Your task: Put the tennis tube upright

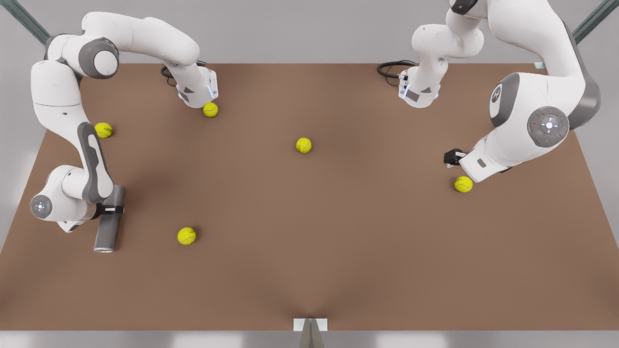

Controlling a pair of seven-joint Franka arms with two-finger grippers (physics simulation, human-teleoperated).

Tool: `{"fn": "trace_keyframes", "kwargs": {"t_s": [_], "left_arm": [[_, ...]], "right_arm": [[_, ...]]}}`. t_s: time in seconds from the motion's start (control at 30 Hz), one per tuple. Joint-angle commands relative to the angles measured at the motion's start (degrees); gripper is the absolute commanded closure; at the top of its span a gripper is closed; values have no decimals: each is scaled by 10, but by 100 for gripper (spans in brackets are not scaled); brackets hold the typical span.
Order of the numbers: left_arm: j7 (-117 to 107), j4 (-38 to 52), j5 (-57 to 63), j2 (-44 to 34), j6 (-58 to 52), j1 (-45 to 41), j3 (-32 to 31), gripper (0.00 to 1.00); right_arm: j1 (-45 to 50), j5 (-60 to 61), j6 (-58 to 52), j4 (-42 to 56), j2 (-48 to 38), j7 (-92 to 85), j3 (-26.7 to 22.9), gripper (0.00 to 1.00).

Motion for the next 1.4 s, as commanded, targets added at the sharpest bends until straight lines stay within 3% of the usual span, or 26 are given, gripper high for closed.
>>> {"fn": "trace_keyframes", "kwargs": {"t_s": [0.0, 0.1, 0.13, 0.5, 0.63, 0.7, 0.83, 1.23, 1.37], "left_arm": [[0, 0, 0, 0, 0, 0, 0, 0], [-1, -1, 0, 0, -1, 0, 0, 0], [0, -4, 0, 0, -1, 0, 0, 0], [-1, -4, 0, 0, -2, 0, 0, 0], [-1, -4, 0, 0, -2, -1, 0, 0], [-1, -4, 0, 0, -2, -1, 0, 0], [-1, -4, 0, 0, -2, -1, 0, 0], [-1, -4, 0, 0, -1, -1, 0, 0], [-1, -4, 0, 0, -1, -1, 0, 0]], "right_arm": [[0, 0, 0, 0, 0, 0, 0, 22], [-1, 0, 0, 0, 0, 0, 0, 22], [0, 0, 0, 0, 0, 0, 0, 27], [16, 1, -36, 24, -10, -1, 11, 26], [24, -1, -48, 58, -10, 0, 67, 25], [58, 0, -48, 74, -10, -18, 69, 25], [71, -63, -63, 82, -13, -48, 181, 25], [321, -116, -45, 97, -6, -79, 195, 24], [374, -113, -4, 98, 10, -185, 192, 24]]}}
